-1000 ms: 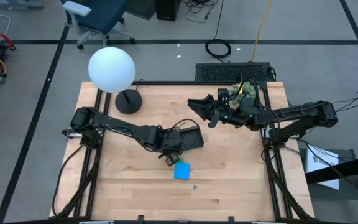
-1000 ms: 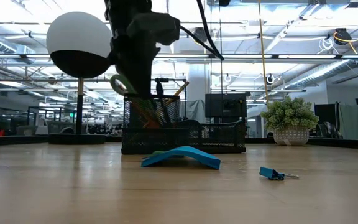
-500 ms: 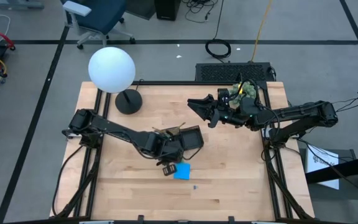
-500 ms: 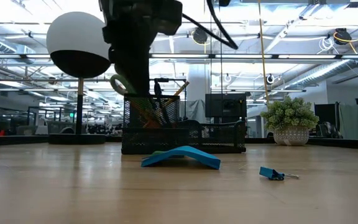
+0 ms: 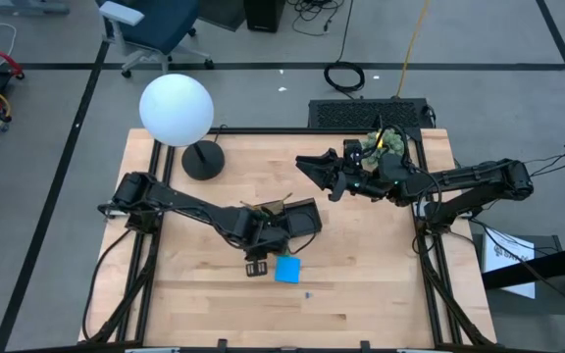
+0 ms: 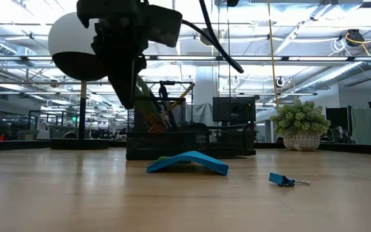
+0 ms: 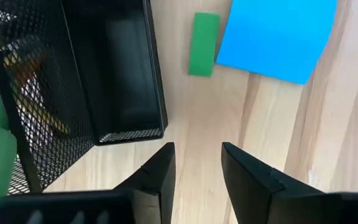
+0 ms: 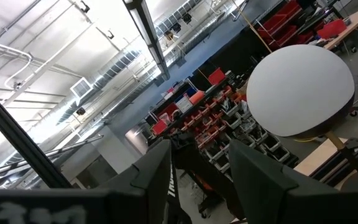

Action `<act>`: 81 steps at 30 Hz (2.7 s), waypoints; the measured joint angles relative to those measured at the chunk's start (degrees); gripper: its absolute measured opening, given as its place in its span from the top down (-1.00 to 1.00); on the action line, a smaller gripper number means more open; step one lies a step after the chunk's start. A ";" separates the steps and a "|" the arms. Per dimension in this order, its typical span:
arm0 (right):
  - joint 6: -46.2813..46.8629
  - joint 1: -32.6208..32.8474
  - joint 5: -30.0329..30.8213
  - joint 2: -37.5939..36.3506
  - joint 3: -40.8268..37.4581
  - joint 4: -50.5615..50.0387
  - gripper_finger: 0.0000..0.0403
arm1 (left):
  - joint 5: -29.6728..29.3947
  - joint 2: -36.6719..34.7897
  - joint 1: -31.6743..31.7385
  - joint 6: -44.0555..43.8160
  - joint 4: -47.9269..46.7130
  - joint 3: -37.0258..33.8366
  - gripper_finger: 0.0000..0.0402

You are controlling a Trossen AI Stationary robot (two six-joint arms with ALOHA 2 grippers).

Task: Pick and place office supplies into organizer
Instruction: Put the green eraser into the black desk organizer

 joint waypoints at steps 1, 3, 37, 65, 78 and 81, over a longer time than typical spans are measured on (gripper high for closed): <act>0.00 0.01 0.01 0.00 0.00 0.00 0.25 | -0.16 0.04 -0.24 -0.02 -0.45 0.37 0.38; 0.00 0.02 0.01 0.00 0.00 0.00 0.25 | -1.69 -0.11 -0.67 -0.10 -1.89 1.20 0.38; 0.00 0.01 0.02 0.00 0.00 0.00 0.25 | -0.49 -1.86 -3.57 17.69 7.06 8.70 0.38; 6.60 0.02 -0.20 0.00 0.02 -2.82 0.25 | 7.43 1.90 3.80 15.39 23.45 -4.70 0.38; 9.27 0.00 -6.21 0.02 0.00 -7.71 0.25 | 2.35 4.79 3.12 19.46 19.29 -4.69 0.38; 9.27 0.00 -6.22 0.02 0.00 -7.72 0.25 | 2.24 4.77 3.13 20.13 19.35 -4.70 0.38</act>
